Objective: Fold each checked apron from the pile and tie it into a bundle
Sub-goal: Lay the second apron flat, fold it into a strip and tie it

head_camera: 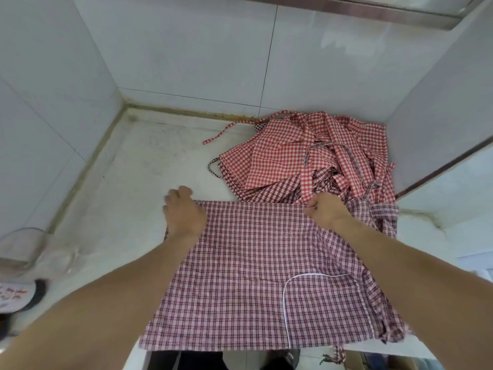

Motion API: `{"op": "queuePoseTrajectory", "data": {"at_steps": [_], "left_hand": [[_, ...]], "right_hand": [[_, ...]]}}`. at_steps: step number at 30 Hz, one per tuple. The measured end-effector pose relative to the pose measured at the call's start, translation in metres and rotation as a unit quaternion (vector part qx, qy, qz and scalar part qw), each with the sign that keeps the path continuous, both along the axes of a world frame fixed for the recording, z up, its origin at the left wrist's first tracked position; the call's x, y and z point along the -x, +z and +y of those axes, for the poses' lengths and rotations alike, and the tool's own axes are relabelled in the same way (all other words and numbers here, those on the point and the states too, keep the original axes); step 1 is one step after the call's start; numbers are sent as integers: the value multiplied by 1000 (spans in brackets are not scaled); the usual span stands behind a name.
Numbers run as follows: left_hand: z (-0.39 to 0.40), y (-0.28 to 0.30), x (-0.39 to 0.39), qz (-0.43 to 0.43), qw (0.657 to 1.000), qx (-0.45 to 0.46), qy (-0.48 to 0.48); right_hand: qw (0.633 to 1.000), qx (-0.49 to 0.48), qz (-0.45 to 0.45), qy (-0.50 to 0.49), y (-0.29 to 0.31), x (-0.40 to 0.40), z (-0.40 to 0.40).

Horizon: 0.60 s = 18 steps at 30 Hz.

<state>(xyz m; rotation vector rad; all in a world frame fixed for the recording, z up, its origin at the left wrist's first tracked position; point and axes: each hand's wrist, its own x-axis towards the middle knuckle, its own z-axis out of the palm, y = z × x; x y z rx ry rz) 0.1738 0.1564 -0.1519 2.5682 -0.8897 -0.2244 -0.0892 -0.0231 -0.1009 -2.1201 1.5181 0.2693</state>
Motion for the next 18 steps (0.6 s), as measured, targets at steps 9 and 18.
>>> {"op": "queuePoseTrajectory", "data": {"at_steps": [9,18], "left_hand": [[-6,-15,121,135,921,-313,-190],[-6,-19,111,123,908,-353,-192]], "right_hand": [[990,134,-25,35,-13,4,3],[971,203,64,109,-16,72,18]]}}
